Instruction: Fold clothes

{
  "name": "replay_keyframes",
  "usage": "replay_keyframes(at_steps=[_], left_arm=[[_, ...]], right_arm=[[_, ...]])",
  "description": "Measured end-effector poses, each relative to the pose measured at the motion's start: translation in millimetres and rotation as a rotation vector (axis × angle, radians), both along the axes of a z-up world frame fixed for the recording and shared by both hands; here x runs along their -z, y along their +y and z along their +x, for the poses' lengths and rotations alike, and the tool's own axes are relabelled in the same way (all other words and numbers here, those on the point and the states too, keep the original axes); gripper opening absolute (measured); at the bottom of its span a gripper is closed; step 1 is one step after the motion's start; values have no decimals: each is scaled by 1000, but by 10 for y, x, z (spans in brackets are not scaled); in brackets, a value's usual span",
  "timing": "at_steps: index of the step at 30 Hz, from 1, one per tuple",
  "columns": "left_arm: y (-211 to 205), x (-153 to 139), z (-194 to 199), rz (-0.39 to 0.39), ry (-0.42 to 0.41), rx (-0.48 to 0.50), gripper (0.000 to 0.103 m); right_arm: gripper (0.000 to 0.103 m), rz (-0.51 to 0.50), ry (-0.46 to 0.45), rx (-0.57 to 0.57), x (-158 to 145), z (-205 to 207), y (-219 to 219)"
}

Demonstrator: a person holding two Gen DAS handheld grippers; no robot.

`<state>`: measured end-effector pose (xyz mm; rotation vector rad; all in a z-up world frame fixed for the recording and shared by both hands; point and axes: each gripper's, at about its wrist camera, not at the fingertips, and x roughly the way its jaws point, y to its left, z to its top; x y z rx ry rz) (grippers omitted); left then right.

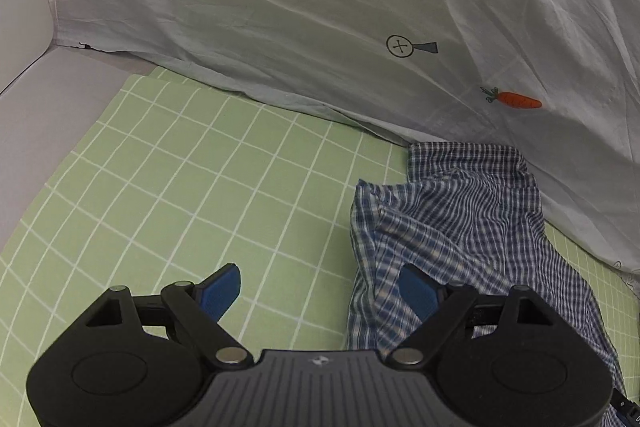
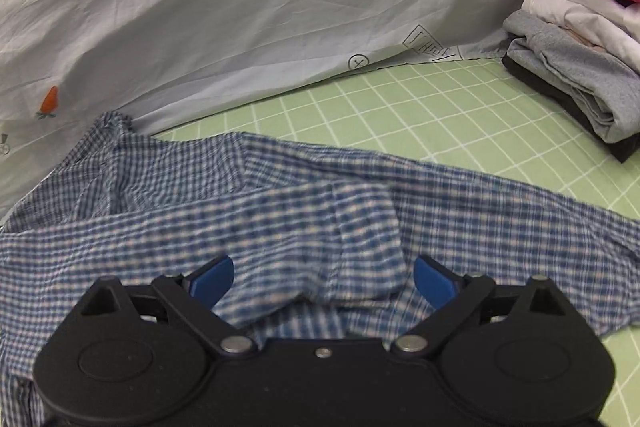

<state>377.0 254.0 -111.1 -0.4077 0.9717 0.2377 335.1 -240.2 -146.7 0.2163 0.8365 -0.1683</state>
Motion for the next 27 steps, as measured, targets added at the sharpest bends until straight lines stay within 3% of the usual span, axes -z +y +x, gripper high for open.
replay_keyframes(at_steps=[2, 4, 6, 7, 8, 10, 12, 15, 18, 24, 26, 27], left_arm=[[30, 119, 301, 12, 26, 9, 87], [58, 184, 558, 26, 41, 25, 87], [38, 256, 729, 38, 62, 50, 85], [22, 286, 783, 45, 71, 56, 83], [4, 307, 811, 51, 78, 55, 74], [-30, 348, 868, 64, 90, 53, 53], [-55, 345, 895, 69, 89, 32, 5], [-97, 288, 919, 80, 74, -8, 4], [-214, 51, 940, 131, 18, -10, 4], [-778, -494, 1060, 293, -107, 83, 3], [-955, -529, 1158, 323, -110, 109, 3], [-1032, -490, 1218, 330, -97, 121, 3]], right_arm=[[92, -25, 19, 3, 93, 214, -126], [68, 10, 39, 10, 184, 339, -228], [55, 54, 46, 19, 264, 391, -289], [53, 74, 47, 22, 301, 403, -309], [50, 86, 43, 22, 327, 406, -322], [13, 92, 18, 16, 322, 374, -320], [7, 108, -7, 12, 303, 337, -322], [4, 111, -77, 19, 138, 262, -339], [4, 87, -166, 22, -159, 216, -370], [4, -25, -329, 30, -781, 179, -496], [4, -56, -358, 39, -913, 191, -573], [3, -55, -334, 45, -835, 216, -612]])
